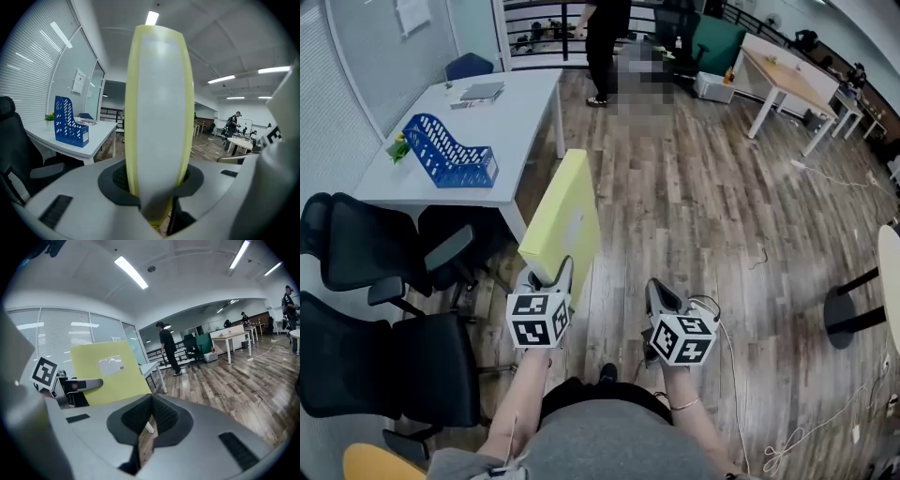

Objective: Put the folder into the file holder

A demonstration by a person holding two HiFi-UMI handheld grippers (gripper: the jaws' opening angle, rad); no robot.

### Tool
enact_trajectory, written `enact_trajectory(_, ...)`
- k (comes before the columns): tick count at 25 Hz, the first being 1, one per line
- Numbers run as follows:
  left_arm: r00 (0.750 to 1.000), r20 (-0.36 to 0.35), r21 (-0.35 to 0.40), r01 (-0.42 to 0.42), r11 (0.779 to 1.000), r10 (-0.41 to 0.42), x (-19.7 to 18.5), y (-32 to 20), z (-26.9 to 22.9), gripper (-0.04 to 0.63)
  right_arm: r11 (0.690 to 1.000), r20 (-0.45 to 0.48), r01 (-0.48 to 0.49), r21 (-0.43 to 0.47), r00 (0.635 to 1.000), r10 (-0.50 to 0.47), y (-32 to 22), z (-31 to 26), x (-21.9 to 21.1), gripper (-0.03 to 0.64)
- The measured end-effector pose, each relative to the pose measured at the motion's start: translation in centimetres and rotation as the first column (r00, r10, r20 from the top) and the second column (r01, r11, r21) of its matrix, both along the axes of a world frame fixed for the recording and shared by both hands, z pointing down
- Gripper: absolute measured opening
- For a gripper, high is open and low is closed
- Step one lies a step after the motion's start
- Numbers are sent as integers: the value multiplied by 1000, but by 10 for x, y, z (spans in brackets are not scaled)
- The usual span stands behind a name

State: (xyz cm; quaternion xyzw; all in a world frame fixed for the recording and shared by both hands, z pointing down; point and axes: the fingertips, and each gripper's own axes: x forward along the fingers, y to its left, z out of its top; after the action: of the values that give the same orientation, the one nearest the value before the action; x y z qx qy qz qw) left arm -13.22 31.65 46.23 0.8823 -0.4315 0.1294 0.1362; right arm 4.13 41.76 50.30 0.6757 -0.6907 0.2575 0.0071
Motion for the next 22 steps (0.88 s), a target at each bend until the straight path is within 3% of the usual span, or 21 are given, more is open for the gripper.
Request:
enact_trajectory(15, 1000, -24, 7, 13, 1000, -13, 45, -31, -2, 158, 1000, 38, 0, 9, 999, 0, -18, 12, 49, 18)
enact_trajectory(22, 1000, -31, -10, -2, 1000, 2, 75, -115, 9, 158, 1000, 43, -18, -12, 999, 18, -92, 21, 78, 18)
